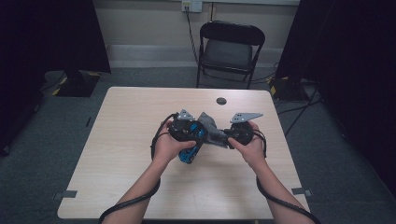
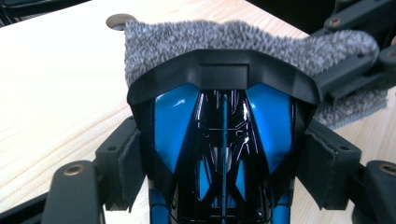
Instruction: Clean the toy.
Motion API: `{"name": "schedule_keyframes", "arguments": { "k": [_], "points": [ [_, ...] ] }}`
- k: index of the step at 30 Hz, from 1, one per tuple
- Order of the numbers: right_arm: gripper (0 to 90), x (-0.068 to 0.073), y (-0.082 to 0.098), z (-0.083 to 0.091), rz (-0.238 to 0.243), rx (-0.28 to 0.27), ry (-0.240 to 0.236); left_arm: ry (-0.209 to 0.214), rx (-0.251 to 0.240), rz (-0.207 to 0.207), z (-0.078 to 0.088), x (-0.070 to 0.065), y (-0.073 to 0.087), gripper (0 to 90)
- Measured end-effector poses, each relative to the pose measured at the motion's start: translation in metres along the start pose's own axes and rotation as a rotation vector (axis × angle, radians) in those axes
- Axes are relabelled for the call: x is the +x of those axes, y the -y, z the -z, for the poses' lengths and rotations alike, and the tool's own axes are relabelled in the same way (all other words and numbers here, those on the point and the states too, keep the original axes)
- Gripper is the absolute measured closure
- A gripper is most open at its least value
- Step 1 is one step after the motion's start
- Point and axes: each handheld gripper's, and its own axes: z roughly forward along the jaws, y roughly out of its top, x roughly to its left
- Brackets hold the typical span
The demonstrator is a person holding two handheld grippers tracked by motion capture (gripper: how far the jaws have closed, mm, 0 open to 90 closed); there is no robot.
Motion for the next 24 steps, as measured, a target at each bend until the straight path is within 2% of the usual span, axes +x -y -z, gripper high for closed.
{"name": "schedule_keyframes", "arguments": {
  "k": [12,17,24],
  "points": [
    [74.1,0.0022,0.0054,-0.0056,-0.008,-0.002,-0.016,-0.005,0.009,-0.005,0.0004,0.0015,-0.0054,25.5],
    [74.1,0.0023,0.0075,-0.0066,-0.021,-0.007,-0.012,-0.012,0.006,-0.001,-0.0008,0.0012,-0.0071,25.5],
    [74.1,0.0033,0.0082,-0.008,-0.013,0.008,-0.007,-0.017,0.013,0.002,-0.0018,0.0011,-0.009,25.5]
  ]
}}
